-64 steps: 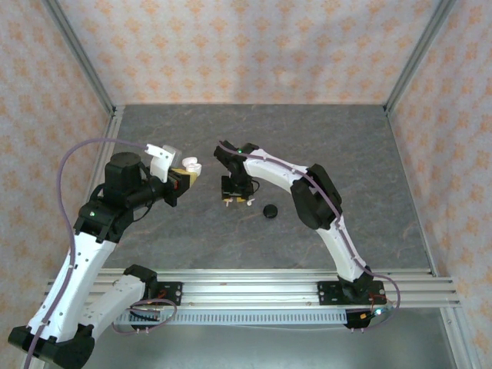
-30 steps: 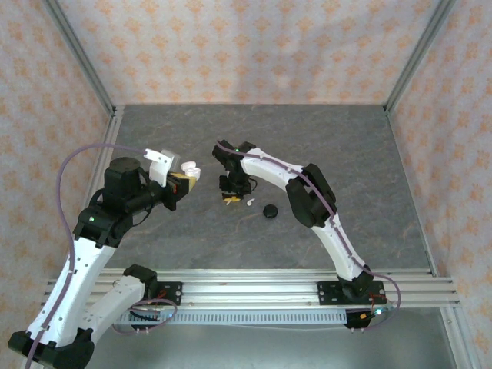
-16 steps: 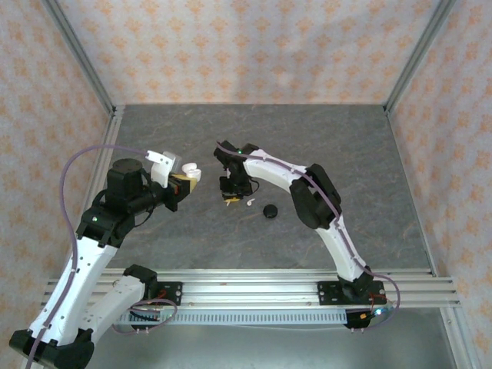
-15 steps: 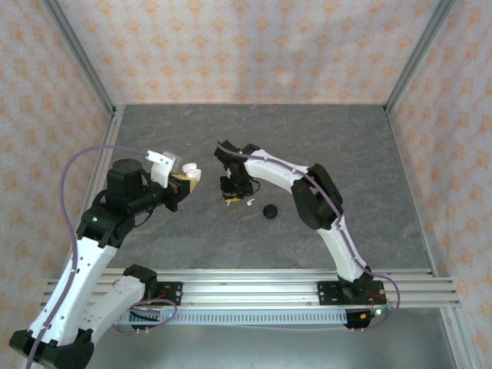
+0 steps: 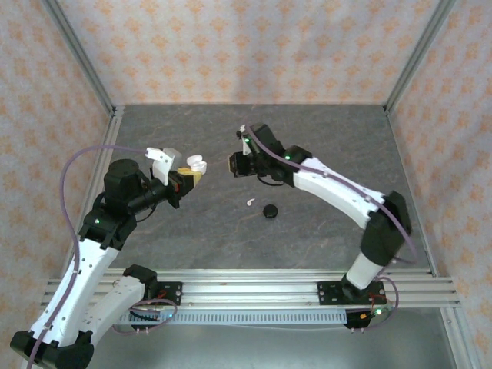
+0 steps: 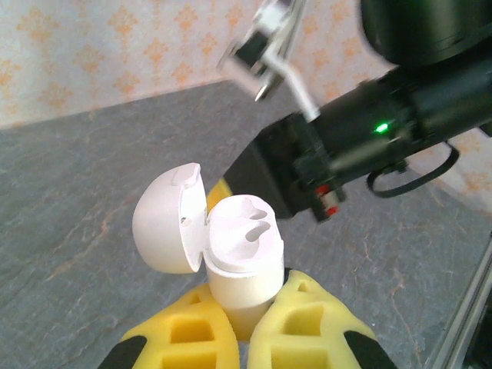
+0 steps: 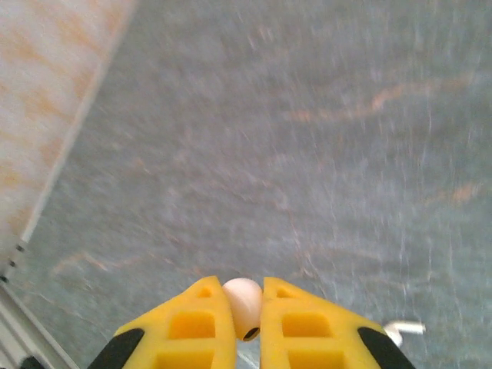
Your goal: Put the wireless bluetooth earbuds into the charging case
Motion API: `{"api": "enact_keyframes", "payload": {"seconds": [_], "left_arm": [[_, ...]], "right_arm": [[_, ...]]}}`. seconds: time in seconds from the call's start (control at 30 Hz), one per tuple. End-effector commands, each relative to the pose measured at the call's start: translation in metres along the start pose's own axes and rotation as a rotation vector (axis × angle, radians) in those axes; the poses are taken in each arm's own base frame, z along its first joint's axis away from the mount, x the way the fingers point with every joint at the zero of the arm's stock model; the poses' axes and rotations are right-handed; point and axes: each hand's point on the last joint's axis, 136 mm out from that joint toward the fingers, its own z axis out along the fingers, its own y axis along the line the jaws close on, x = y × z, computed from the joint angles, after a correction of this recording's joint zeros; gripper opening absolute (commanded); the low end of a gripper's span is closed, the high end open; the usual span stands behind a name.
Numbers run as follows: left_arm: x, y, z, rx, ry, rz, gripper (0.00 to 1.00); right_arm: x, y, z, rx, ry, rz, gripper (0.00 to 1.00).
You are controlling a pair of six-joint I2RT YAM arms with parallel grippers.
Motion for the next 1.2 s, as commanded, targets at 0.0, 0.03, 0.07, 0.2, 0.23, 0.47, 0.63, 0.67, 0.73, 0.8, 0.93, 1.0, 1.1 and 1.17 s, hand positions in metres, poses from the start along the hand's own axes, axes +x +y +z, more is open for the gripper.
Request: {"api": "enact_keyframes", "payload": {"seconds": [0.0,0.03,0.07,0.2,0.23,0.47,0.63,0.67,0.73,0.8,0.93,1.0,1.1,1.17], "left_arm": [[-0.024,-0.011,-0.001,0.058,-0.066,0.044,0.00],[-0.025,-0.012,-0.001,0.068,-0.063,0.046,0.00],[-0.026,-0.013,0.001,0.079,-0.059,0.049,0.00],[-0.035,-0.019,0.003,0.117,-0.069,0.054,0.00],[-0.037,-0.019,0.004,0.124,-0.073,0.053,0.00],[-0.048,-0.024,0.008,0.163,-0.090,0.062,0.00],[-0.057,-0.027,0.012,0.194,-0.096,0.056,0.00],[-0.058,-0.029,0.012,0.199,-0.096,0.057,0.00],[-0.060,-0.029,0.013,0.203,-0.095,0.058,0.00],[-0.061,-0.031,0.013,0.206,-0.099,0.061,0.00],[-0.062,-0.034,0.013,0.211,-0.101,0.076,0.00],[-0.063,-0.035,0.012,0.215,-0.103,0.084,0.00],[-0.066,-0.038,0.009,0.219,-0.107,0.096,0.00],[-0.066,-0.039,0.008,0.221,-0.104,0.099,0.00]], "right_arm": [[-0.049,0.021,-0.043,-0.067,-0.272,-0.100,0.10],[-0.055,0.024,-0.054,-0.083,-0.318,-0.116,0.10],[-0.062,0.029,-0.068,-0.105,-0.371,-0.140,0.10],[-0.081,0.050,-0.114,-0.188,-0.527,-0.222,0.11],[-0.084,0.055,-0.122,-0.208,-0.549,-0.236,0.11],[-0.093,0.098,-0.160,-0.371,-0.624,-0.317,0.11],[-0.086,0.125,-0.161,-0.470,-0.635,-0.374,0.11],[-0.084,0.129,-0.160,-0.482,-0.627,-0.380,0.11],[-0.082,0.136,-0.158,-0.498,-0.617,-0.390,0.10],[-0.078,0.141,-0.155,-0.512,-0.606,-0.406,0.10],[-0.070,0.144,-0.148,-0.507,-0.576,-0.451,0.09],[-0.066,0.141,-0.144,-0.485,-0.562,-0.472,0.09],[-0.063,0.138,-0.140,-0.460,-0.553,-0.492,0.09],[-0.063,0.138,-0.139,-0.455,-0.555,-0.501,0.09]]}}
